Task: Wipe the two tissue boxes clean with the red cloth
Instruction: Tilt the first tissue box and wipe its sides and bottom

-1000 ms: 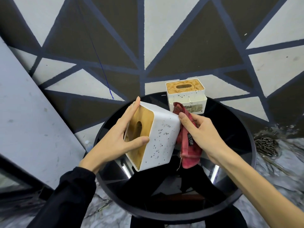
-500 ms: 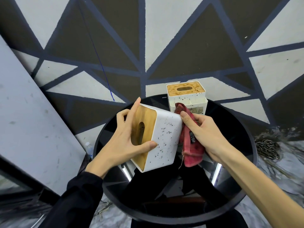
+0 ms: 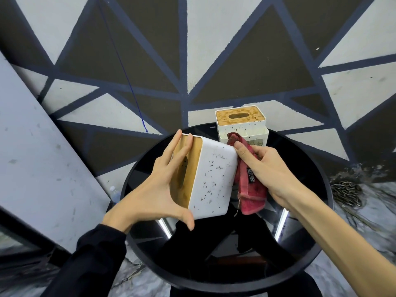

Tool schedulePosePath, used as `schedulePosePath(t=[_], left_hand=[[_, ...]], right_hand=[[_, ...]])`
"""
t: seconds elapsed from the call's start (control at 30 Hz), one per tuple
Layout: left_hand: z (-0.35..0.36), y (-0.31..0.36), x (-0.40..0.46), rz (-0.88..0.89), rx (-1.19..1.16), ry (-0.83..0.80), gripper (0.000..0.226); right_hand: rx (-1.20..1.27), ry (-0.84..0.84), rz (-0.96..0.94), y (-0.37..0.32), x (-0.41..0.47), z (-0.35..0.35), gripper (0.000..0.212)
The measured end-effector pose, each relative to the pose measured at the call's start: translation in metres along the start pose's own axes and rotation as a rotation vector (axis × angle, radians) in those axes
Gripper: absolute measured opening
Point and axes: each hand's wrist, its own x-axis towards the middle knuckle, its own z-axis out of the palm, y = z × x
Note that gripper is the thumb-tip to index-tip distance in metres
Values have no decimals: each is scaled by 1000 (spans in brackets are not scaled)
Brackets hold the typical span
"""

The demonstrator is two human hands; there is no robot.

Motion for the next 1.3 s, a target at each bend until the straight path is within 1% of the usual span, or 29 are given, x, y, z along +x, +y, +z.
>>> schedulePosePath(t=[0.07,0.17,0.23,0.3,0.37,0.43,0.5,0.63,0.67,0.73,0.83,0.9,1.1,1.17,1.27,1.3], left_hand=[[-8,4,-2,9,60,-78,169],[-12,4,-2,9,132,-173,177],[-12,1,-3,32,158,-175,177],[-9,-4,-4,62,143,-118,170],[-3,-12,-5,113,96,-12,156],[5,-21,-6,162,76,93,137],[13,-28,-8,186,79,157,119],[20,-34,-12,213,63,206,80],[22,-35,-13,221,55,209,73],[25,-36,-16,234,46,216,64],[26,-38,-18,200,6,227,59],[25,-37,-19,169,-37,239,58],[25,-37,-20,64,-85,258,58],[24,-38,-19,34,-91,254,62],[21,-37,-16,16,-77,249,58],[21,-36,-14,14,-66,254,58]], right_hand=[[2,-6,6,-1,0,0,48],[16,-9,16,-2,0,-1,43],[25,-16,23,-2,0,-2,40],[31,-10,29,-1,0,-3,40],[30,4,40,1,0,-4,42],[29,17,53,2,0,-6,45],[25,22,55,3,2,-8,49],[42,8,71,5,3,-9,48],[52,12,80,6,3,-9,46],[65,22,93,9,4,-8,44],[59,27,129,14,9,-4,39],[27,38,120,20,9,-1,37],[-222,174,-64,29,-19,15,48],[-253,181,-135,30,-33,21,43],[-260,161,-222,29,-49,30,21],[-269,152,-236,30,-52,32,22]])
